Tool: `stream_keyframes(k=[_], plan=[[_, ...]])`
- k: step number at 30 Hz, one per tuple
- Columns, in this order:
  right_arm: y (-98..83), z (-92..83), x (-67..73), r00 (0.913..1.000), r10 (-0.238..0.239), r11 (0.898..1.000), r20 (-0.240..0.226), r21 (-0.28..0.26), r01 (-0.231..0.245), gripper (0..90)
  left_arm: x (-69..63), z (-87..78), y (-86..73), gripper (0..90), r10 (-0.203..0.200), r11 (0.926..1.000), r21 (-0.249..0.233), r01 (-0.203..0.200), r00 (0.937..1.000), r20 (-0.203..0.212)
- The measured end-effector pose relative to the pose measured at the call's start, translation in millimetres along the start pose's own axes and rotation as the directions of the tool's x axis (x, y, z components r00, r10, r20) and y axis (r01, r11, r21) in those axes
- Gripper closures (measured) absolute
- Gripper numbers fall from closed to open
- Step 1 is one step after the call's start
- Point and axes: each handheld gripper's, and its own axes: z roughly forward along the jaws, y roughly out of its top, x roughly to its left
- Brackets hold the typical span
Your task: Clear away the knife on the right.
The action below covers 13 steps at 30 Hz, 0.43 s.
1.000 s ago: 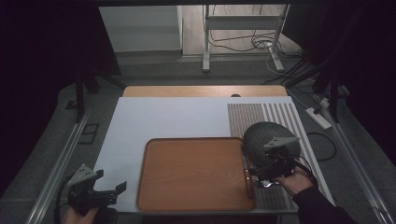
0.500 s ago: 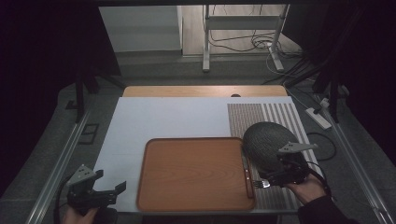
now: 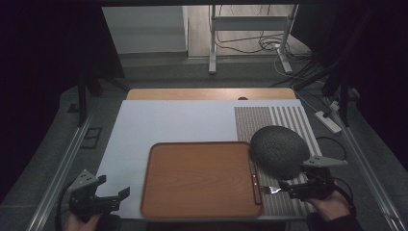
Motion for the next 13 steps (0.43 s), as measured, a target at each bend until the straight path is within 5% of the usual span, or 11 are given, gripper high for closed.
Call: stream_keyframes(k=[13], plan=[[-9.5,-8.3,-2.7,0.9997,0.019,1.0,0.016,-0.003,-0.019,0.0,0.1,0.3,0.5,1.2,-0.004,1.0,0.001,0.004,1.0,0.001]])
